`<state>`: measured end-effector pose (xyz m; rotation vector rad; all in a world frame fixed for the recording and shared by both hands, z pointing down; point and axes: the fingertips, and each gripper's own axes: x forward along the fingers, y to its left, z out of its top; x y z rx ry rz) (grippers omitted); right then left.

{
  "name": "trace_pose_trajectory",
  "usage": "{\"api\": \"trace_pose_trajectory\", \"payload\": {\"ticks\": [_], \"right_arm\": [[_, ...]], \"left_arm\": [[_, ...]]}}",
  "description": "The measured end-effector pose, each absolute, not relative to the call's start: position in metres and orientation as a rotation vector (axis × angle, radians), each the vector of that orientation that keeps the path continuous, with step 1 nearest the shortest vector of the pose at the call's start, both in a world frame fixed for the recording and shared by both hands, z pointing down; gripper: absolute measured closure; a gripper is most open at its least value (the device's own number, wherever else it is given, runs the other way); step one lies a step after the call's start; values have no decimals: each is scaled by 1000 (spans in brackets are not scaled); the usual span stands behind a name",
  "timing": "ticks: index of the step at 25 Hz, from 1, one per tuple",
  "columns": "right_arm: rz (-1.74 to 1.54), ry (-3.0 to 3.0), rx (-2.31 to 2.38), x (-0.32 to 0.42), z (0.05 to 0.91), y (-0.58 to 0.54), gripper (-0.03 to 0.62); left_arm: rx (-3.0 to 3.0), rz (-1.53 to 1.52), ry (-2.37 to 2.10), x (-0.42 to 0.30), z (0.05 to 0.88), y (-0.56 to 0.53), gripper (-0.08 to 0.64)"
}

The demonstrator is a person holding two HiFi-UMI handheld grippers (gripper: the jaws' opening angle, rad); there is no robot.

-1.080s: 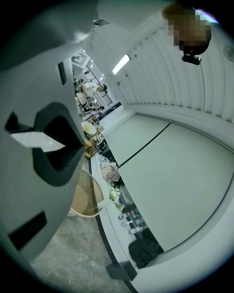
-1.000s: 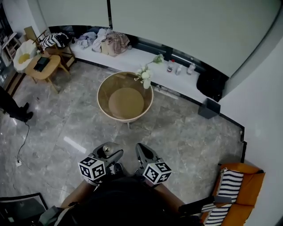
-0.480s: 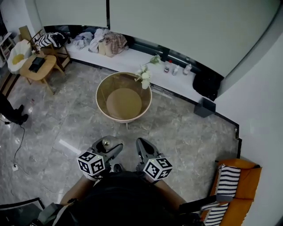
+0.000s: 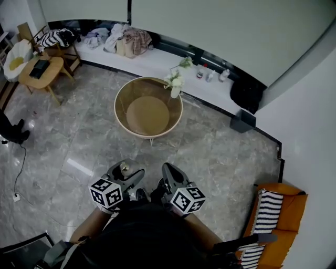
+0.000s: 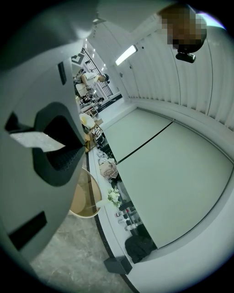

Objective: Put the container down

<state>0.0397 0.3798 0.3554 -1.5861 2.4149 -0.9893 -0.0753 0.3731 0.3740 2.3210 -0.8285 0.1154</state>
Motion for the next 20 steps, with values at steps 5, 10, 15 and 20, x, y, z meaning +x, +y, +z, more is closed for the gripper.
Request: {"api": "trace_pose_trajectory", "payload": {"ticks": [5,10,15,20], "right_arm": [[-1040,2427,-1547,31,367,360,586],[-1061,2436,-1500,29,374,331,586],[-1096,2452,-1465,35,382,295,586],[-1169,2445,-1445,47,395,261,585]], "left_arm": [[2315,110,-836,-77,378,354,213],[2309,114,-865,-78,382,333,213],[2290,128,-902,-72,387,296,213],[2253,148,-901,-56,397,260,213]]}}
